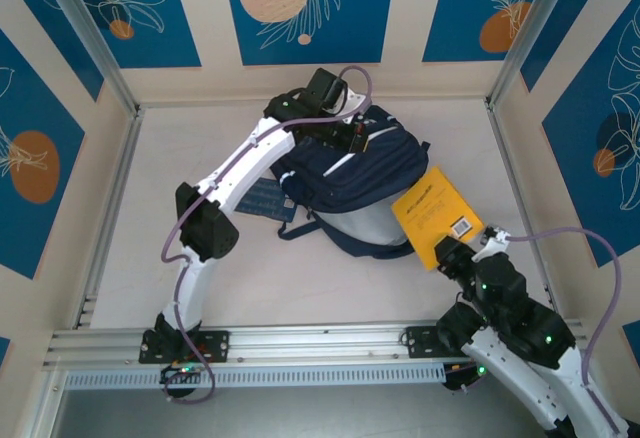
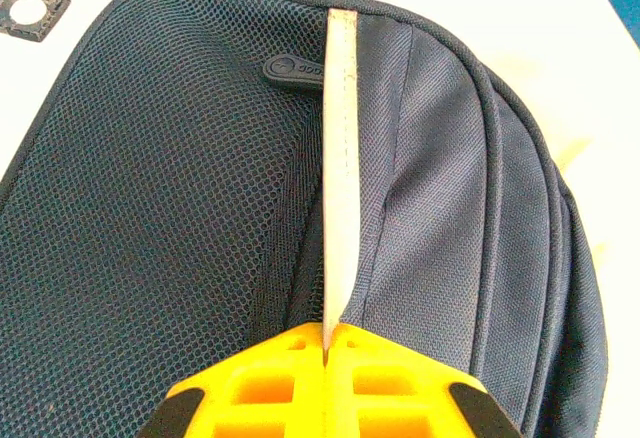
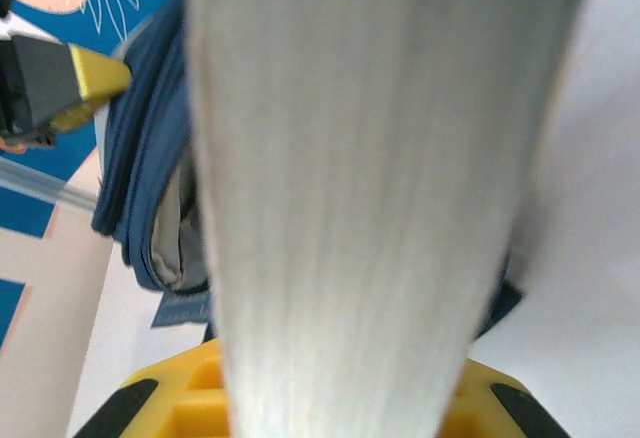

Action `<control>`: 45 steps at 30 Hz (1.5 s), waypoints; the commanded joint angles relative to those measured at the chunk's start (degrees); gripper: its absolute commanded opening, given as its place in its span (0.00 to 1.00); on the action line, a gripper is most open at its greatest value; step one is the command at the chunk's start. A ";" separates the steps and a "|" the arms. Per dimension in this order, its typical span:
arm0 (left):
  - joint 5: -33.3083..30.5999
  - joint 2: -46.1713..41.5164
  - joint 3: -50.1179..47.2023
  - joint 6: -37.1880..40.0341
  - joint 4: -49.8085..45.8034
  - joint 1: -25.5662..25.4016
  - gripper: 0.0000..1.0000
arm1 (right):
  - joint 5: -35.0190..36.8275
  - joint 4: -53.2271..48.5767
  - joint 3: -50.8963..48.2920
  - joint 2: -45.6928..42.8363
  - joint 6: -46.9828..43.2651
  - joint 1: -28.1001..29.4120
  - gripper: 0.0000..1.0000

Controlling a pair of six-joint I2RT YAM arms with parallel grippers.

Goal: Pack the student bag
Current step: Place the book in the student bag.

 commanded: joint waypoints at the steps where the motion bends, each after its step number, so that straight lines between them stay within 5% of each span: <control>1: 4.21 -4.79 2.45 -2.76 5.06 1.84 0.00 | -5.12 9.71 -1.41 -0.54 8.66 0.11 0.05; 9: 6.48 -5.76 2.49 -3.76 6.22 2.59 0.00 | -13.89 29.28 -12.12 1.04 17.36 -1.95 0.05; 23: 8.96 -6.11 2.44 -4.08 6.01 2.71 0.00 | -29.61 59.34 -12.90 29.29 20.00 -13.81 0.00; 33: 11.84 -5.26 2.46 -5.83 7.61 2.77 0.00 | -28.69 69.11 -12.60 38.93 17.25 -14.63 0.00; 45: 16.07 -3.13 2.43 -8.69 9.17 2.23 0.00 | -30.48 89.39 -7.25 63.36 14.09 -14.03 0.00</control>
